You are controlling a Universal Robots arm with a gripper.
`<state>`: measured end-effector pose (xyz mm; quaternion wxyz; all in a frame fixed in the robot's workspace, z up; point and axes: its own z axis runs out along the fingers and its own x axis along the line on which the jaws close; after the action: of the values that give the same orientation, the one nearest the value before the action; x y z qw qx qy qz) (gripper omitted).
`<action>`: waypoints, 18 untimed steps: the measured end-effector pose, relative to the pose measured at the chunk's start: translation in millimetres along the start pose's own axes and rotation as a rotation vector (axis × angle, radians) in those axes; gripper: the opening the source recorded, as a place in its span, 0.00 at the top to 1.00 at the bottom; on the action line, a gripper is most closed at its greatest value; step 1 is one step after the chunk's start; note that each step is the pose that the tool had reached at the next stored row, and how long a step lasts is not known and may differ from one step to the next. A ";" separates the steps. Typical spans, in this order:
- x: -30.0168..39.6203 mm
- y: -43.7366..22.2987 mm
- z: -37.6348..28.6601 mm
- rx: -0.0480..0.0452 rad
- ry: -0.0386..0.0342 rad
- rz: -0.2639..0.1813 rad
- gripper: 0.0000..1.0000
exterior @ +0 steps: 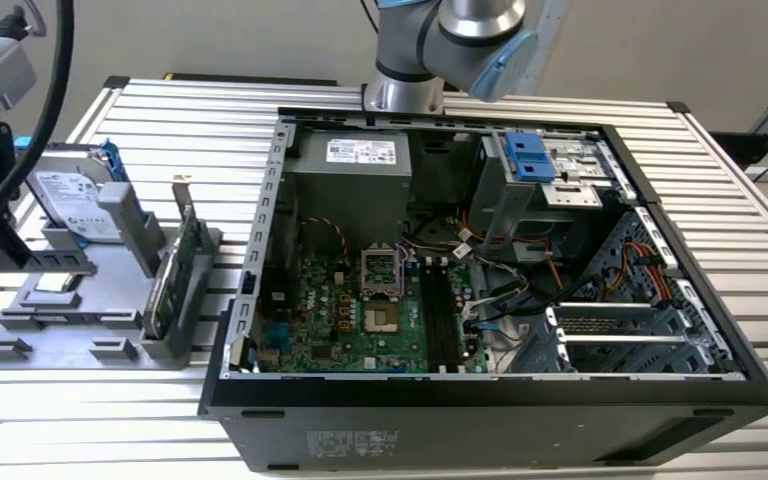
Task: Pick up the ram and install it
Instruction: 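Pick up the ram and move it above insertion slot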
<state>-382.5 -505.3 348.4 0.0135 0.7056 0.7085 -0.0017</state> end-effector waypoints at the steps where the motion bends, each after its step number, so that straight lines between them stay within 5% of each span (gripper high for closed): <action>1: 0.0 0.0 -0.4 0.0000 -0.0001 0.000 1.00; 18: -0.2 0.1 -7.5 0.0001 -0.0010 0.000 1.00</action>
<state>-382.5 -505.2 355.9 0.0138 0.7056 0.7085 -0.0020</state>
